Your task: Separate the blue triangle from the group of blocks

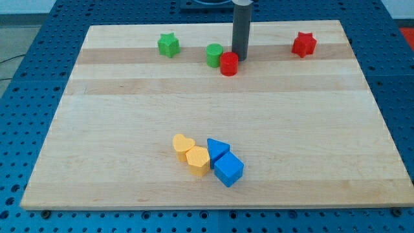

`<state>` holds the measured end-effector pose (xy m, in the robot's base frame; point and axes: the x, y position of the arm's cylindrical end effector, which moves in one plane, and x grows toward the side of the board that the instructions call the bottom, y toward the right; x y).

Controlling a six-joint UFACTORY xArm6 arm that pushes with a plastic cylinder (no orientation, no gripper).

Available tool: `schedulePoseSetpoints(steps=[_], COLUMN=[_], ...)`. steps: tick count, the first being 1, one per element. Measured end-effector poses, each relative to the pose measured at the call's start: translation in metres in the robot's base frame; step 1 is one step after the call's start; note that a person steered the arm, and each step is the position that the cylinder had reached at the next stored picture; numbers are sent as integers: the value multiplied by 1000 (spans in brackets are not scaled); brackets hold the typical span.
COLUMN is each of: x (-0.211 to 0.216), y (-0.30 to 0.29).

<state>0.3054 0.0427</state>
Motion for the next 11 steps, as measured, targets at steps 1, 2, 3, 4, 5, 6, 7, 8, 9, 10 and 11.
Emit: schedulePoseSetpoints(steps=[1, 2, 3, 4, 5, 6, 7, 8, 9, 10, 11], x=[-5, -6, 14, 146, 279, 314, 290, 235, 195, 184, 152], y=[-18, 6, 58, 118, 95, 54, -5, -36, -59, -89, -132])
